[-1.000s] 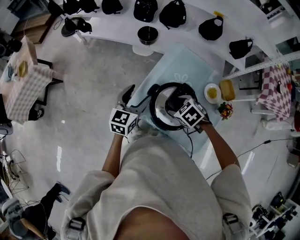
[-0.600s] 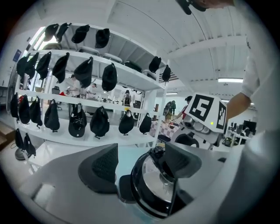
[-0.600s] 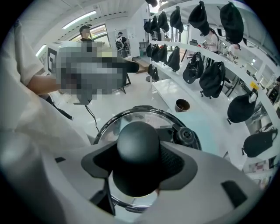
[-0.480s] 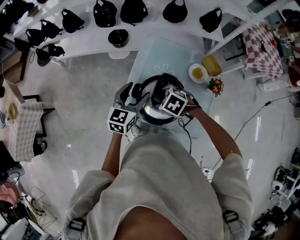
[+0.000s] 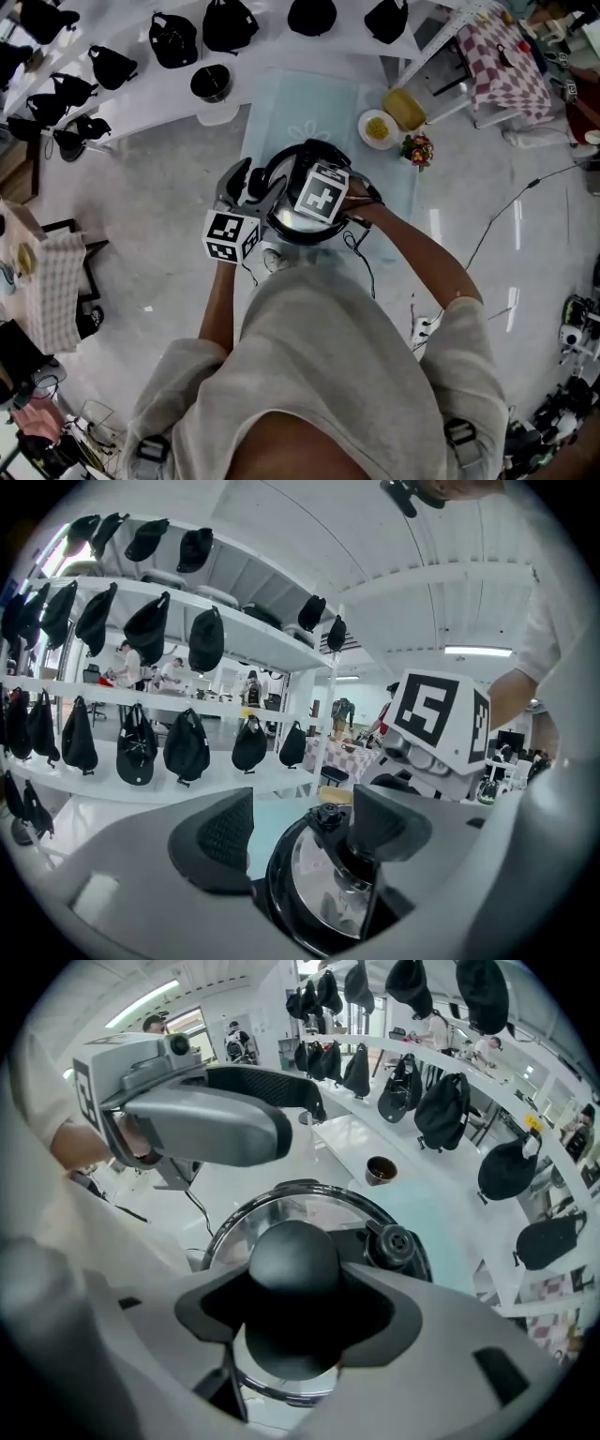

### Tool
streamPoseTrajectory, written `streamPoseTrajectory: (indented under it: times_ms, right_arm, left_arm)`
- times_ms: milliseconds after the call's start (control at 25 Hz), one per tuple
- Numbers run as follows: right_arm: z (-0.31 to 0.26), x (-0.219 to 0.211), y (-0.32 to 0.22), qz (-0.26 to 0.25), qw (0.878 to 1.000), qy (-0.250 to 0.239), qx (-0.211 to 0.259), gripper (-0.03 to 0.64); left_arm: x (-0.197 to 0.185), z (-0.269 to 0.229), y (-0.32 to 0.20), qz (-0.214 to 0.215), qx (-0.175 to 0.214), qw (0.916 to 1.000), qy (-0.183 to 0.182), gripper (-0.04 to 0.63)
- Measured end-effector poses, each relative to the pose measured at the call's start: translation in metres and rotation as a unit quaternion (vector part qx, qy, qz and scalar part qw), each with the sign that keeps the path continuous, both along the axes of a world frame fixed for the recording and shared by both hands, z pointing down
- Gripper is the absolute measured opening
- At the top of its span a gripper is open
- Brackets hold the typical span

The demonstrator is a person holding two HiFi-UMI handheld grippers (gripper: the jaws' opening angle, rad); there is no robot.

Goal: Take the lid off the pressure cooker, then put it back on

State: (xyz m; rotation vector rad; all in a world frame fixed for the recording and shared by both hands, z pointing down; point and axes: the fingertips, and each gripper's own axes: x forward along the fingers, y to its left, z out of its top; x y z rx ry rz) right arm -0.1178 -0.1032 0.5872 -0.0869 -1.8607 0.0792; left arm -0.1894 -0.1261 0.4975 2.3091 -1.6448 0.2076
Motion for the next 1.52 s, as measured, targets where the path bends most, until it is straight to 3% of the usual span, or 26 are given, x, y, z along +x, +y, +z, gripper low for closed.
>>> streamPoseTrajectory:
  times_ms: [120, 240, 440, 520, 880, 1520]
  right_arm:
    - [-0.001, -0.002, -0.002, 0.03, 1.0, -0.001, -0.004, 0.273]
    - [0.0, -0.004, -0.007, 0.094, 0.996, -0.001, -0.006, 0.272]
    - [0.0, 0.002, -0.015, 0.22, 0.975, 0.001, -0.006, 0.272]
    - [0.0, 0.001, -0.016, 0.243, 0.97, 0.001, -0.006, 0.272]
    - [-0.001, 0.011, -0.018, 0.238, 0.971, 0.025, 0.009, 0.272]
    - [-0.037, 0.008, -0.01, 0.224, 0.974, -0.023, -0.01, 0.271]
  left_arm:
    - [-0.002, -0.004, -0.001, -0.004, 0.006, 1.0, -0.001, 0.333]
    - [-0.004, -0.006, 0.003, -0.008, 0.009, 0.9999, 0.0, 0.333]
    - [-0.004, -0.007, 0.009, -0.012, 0.012, 0.9999, 0.005, 0.333]
    - [-0.005, -0.007, 0.01, -0.014, 0.013, 0.9998, 0.007, 0.333]
    - [-0.007, -0.006, 0.022, -0.02, 0.009, 0.9998, 0.004, 0.333]
    - [-0.021, -0.013, 0.032, -0.026, 0.021, 0.9994, 0.007, 0.333]
